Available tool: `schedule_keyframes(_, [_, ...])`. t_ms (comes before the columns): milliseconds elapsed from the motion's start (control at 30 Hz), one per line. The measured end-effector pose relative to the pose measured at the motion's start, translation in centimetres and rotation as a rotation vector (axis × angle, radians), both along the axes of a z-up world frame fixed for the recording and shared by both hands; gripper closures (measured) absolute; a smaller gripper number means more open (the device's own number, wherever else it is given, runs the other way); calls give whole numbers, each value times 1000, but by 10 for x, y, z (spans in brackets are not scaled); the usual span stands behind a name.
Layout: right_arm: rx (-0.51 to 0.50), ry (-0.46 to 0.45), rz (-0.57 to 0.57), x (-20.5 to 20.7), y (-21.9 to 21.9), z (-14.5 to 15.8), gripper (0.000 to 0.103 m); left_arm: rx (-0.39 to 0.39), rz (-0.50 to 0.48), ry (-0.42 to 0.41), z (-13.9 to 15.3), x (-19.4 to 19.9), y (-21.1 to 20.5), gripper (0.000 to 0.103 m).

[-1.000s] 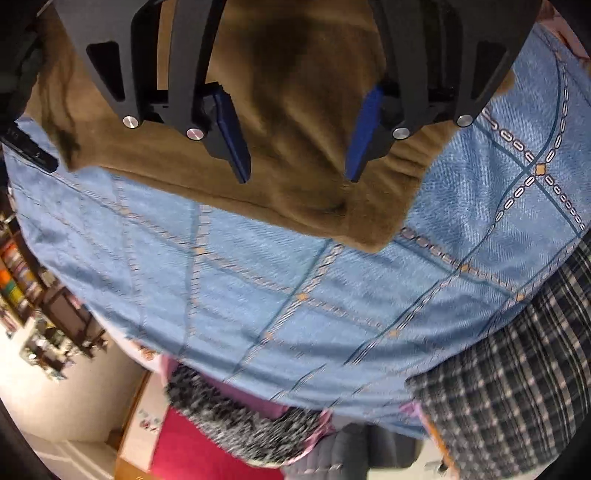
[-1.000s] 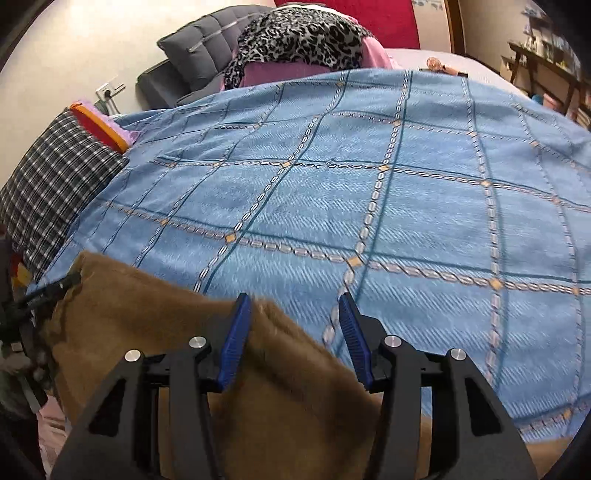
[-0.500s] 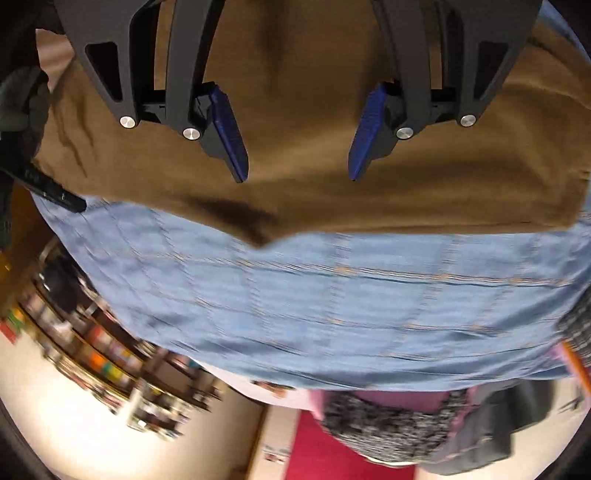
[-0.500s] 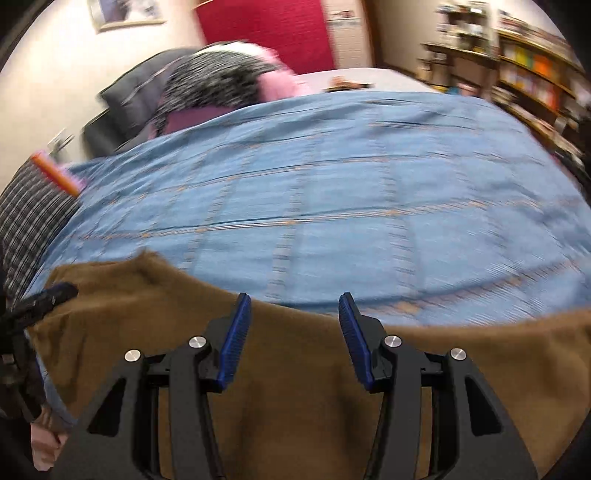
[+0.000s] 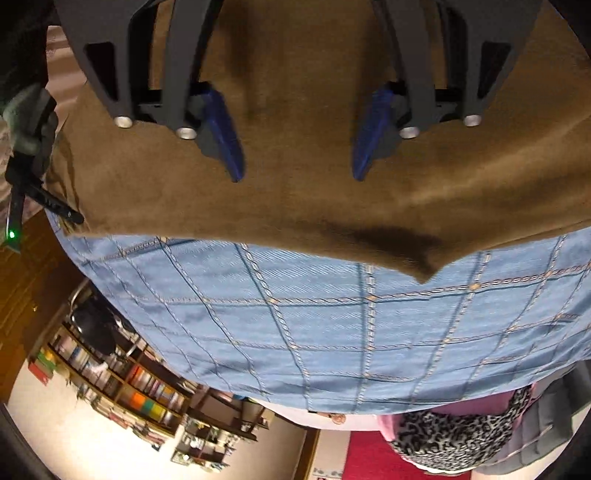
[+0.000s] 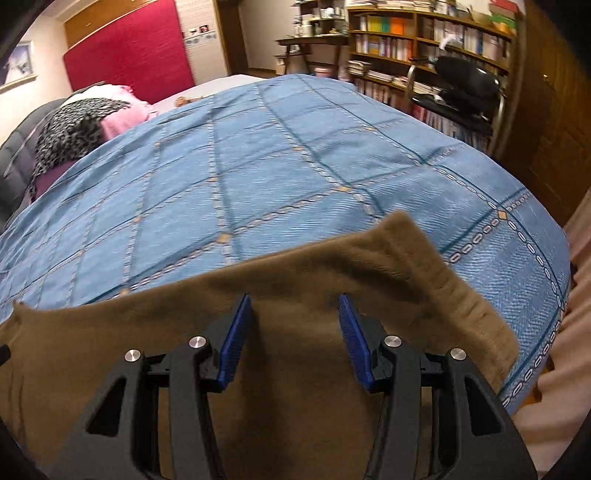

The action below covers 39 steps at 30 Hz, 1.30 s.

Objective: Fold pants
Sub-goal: 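Grasp the other leg cuff with the right gripper and lift it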

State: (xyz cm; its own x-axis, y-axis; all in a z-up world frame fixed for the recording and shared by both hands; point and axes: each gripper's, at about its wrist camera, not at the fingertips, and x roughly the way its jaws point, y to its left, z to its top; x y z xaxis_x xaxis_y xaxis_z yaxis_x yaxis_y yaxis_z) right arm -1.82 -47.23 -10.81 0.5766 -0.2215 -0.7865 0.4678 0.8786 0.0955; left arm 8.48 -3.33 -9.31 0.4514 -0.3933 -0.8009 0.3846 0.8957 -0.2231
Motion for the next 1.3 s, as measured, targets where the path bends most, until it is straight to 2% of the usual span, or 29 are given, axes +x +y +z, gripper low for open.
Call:
schedule_keyframes(200, [31, -4, 9, 18, -26, -17, 52, 42, -12, 9, -19, 1, -17, 34])
schedule_keyframes(300, [15, -14, 31, 22, -27, -23, 51, 58, -4, 6, -32, 2, -21, 32])
schedule_keyframes(433, [18, -31, 30, 16, -25, -22, 51, 73, 0, -13, -35, 1, -23, 31])
schedule_keyframes(533, [58, -96, 21, -1, -25, -8, 51, 73, 3, -8, -32, 1, -21, 31])
schedule_keyframes(633, [91, -196, 11, -34, -25, 12, 49, 63, 8, -2, -28, 0, -22, 30])
schedule_keyframes(767, [103, -241, -64, -79, -38, 25, 49, 37, -10, 3, -21, -3, -30, 30])
schedule_keyframes(900, [117, -242, -152, -118, -50, 26, 49, 20, -55, -12, -12, -10, -46, 30])
schedule_keyframes(1100, [259, -243, -192, -140, -65, 1, 49, 18, -121, -18, -8, -17, -70, 30])
schedule_keyframes(1200, [369, -260, -213, -141, -74, -17, 49, 19, -129, -24, -6, -21, -76, 30])
schedule_keyframes(1300, [408, -283, -199, -134, -78, -23, 49, 20, -123, -18, -6, -23, -77, 30])
